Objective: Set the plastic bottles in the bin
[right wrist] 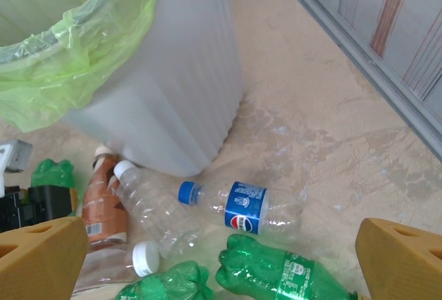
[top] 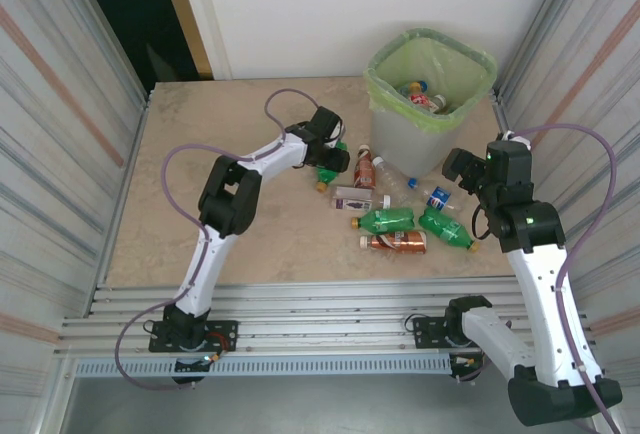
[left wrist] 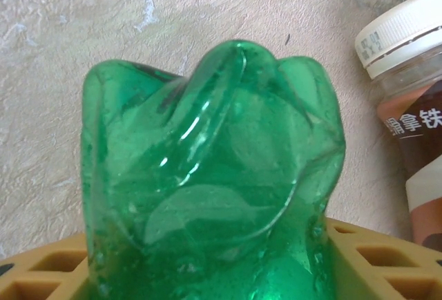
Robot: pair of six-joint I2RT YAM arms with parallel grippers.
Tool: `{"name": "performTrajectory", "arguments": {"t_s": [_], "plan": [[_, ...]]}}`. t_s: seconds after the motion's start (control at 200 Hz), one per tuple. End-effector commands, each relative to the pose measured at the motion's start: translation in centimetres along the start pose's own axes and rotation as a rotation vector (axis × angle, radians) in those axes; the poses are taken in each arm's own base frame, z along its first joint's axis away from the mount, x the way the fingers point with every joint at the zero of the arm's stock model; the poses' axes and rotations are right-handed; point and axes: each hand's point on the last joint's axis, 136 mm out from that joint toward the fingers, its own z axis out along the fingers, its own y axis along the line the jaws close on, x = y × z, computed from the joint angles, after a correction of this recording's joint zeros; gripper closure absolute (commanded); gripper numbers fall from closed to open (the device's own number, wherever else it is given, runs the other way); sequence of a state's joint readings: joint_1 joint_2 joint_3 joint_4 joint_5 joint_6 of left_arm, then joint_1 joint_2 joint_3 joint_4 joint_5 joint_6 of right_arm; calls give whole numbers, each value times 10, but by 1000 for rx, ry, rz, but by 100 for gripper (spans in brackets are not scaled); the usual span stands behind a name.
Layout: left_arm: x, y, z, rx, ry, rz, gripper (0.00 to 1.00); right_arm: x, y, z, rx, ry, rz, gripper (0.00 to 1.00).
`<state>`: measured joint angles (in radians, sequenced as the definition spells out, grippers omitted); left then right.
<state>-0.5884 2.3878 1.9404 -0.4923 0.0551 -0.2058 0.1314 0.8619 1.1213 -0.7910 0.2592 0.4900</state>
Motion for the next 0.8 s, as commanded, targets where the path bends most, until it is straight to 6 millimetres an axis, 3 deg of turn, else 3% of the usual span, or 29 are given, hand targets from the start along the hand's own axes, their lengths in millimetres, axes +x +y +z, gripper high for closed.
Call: {"name": "performTrajectory", "arguments": {"t_s": [0.0, 0.306, 0.366, 0.621, 0.792], "plan": [[19, 12, -8, -23, 55, -6, 49, -2, 8, 0, -31, -5, 20, 2], [8, 16, -66, 32, -86, -34, 57, -3, 31, -5, -133, -5, 11, 2], [2, 14, -88, 54, -145, -31, 57, -3, 41, -7, -173, -4, 5, 2], [8, 1, -151, 168, -336, 2, 59, 2, 98, -25, -403, -5, -51, 2], [15, -19, -193, 287, -483, 85, 61, 10, 144, -41, -584, 11, -97, 2]]}}
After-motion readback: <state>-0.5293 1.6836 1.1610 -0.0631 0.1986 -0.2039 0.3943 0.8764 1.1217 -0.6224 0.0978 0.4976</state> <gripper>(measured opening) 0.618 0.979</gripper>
